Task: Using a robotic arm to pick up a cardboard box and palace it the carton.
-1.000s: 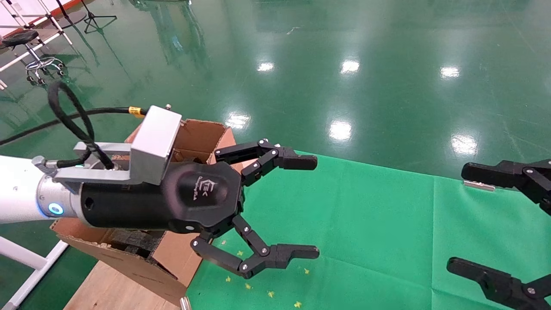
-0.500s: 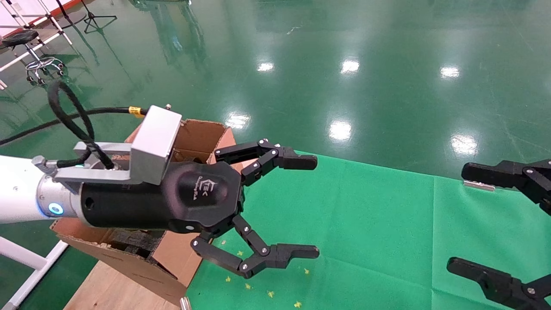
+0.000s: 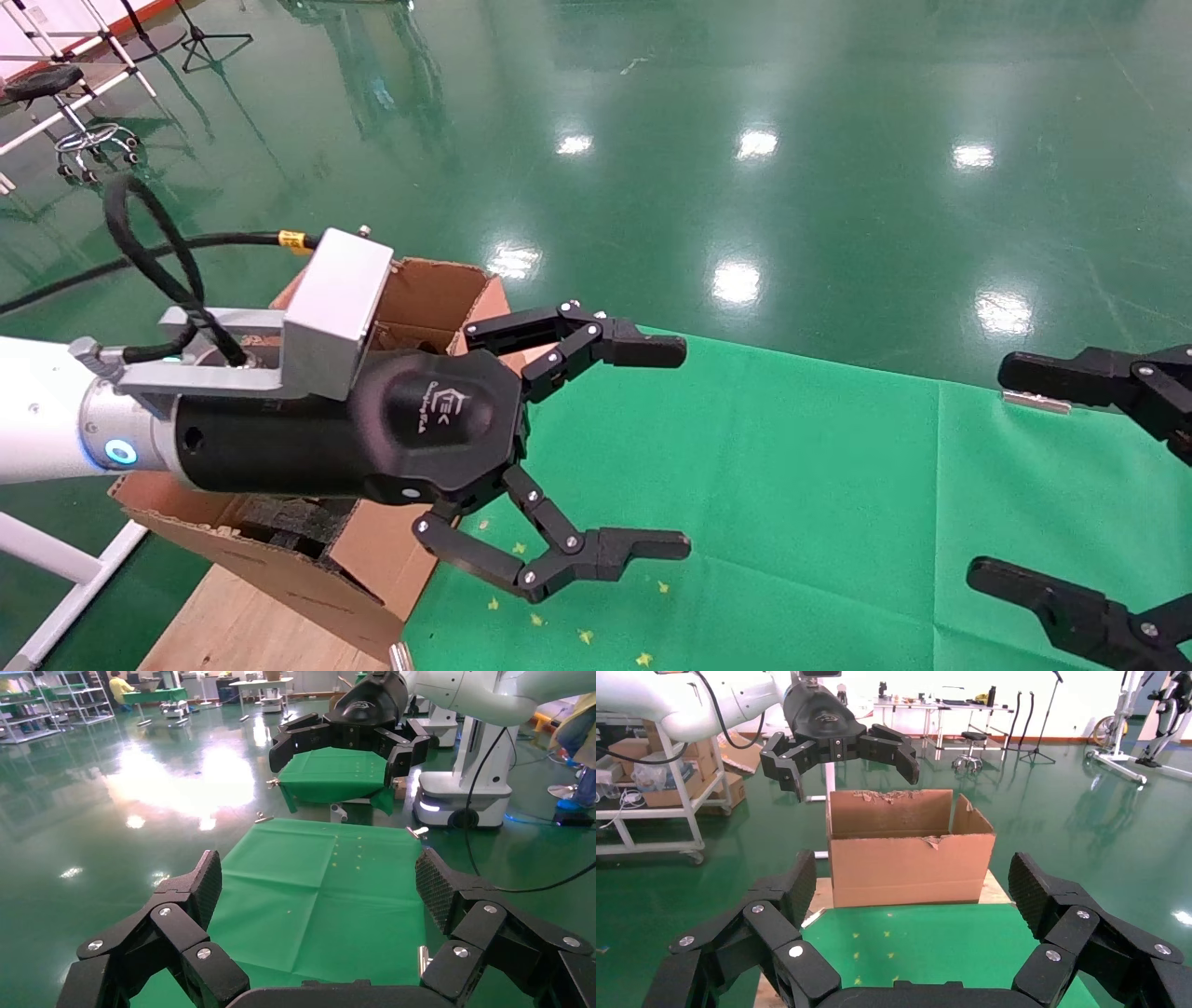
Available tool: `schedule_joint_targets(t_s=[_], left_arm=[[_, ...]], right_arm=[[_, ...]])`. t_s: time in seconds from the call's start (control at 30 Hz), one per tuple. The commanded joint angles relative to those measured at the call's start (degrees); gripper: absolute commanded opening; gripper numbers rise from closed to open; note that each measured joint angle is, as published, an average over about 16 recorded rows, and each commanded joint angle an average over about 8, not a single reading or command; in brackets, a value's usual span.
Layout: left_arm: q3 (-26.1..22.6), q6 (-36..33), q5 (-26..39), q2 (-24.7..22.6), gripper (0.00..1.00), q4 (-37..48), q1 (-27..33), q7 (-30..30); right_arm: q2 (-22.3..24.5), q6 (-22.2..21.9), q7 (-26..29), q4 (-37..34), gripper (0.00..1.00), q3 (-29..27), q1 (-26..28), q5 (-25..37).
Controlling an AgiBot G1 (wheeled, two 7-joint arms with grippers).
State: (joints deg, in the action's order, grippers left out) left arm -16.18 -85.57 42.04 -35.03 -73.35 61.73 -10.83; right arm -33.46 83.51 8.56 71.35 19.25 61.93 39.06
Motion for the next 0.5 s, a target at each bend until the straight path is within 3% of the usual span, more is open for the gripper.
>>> schedule_joint_targets(t_s=[0.03,0.5], left_arm=[[0.0,0.0,0.0,0.0,1.00,0.0,0.0,0.0],[0.0,0.0,0.0,0.0,1.00,0.0,0.0,0.0]], right_arm=[[0.0,0.0,0.0,0.0,1.00,0.0,0.0,0.0],[0.0,0.0,0.0,0.0,1.00,0.0,0.0,0.0]])
